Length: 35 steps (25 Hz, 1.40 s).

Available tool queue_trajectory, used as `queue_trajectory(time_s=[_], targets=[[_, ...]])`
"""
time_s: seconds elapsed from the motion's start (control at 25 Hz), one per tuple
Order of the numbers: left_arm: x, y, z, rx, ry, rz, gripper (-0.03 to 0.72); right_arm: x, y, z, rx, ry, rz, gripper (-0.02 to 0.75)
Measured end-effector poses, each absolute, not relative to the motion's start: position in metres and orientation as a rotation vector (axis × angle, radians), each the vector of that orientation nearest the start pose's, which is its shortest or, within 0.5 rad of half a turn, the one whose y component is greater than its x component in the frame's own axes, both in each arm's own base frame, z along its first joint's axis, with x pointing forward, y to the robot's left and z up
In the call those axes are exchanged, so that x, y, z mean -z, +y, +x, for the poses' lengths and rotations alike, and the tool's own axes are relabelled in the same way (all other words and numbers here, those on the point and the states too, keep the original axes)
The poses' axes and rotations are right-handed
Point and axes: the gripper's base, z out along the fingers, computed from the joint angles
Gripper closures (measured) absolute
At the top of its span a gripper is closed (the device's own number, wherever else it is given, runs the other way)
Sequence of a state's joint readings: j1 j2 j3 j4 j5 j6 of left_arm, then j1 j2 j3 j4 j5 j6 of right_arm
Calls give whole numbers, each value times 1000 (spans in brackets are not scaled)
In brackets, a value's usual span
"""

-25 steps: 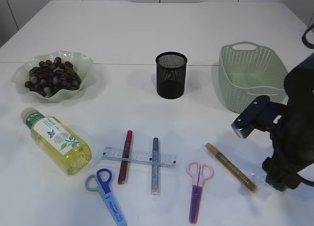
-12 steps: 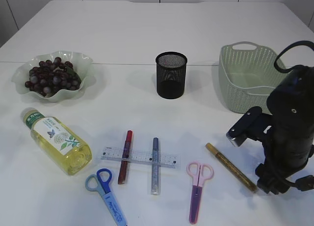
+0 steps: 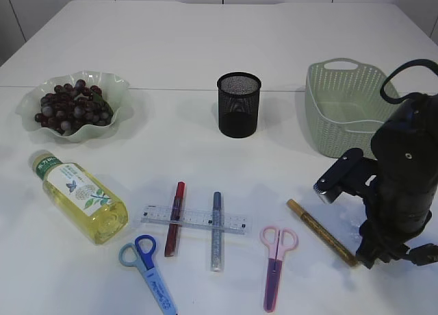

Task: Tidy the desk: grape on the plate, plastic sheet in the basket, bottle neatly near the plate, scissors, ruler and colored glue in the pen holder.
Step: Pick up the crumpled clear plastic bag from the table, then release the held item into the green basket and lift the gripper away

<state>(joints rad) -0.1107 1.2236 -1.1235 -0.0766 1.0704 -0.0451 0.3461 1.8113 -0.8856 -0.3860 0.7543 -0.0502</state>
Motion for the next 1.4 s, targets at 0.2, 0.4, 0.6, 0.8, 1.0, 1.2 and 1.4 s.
queue_trajectory(time_s=[0.2, 0.4, 0.6, 0.8, 1.0, 1.2, 1.4], targets=[[-340, -32, 232, 153, 2655, 60, 212, -128, 77, 281, 404, 2916, -1036, 458], [-340, -32, 232, 153, 2653, 60, 212, -128, 77, 281, 404, 2916, -1036, 524], [-340, -32, 232, 153, 2653, 60, 212, -128, 76, 281, 407, 2922, -1037, 559], [-340, -32, 232, 153, 2653, 60, 214, -146, 75, 279, 404, 2877, -1006, 568], [-340, -32, 232, 153, 2653, 60, 214, -179, 77, 285, 400, 2791, -943, 571], [-340, -32, 232, 153, 2653, 60, 214, -220, 84, 311, 386, 2685, -825, 573], [-340, -32, 231, 152, 2660, 61, 218, -268, 68, 346, 349, 2582, -545, 573]])
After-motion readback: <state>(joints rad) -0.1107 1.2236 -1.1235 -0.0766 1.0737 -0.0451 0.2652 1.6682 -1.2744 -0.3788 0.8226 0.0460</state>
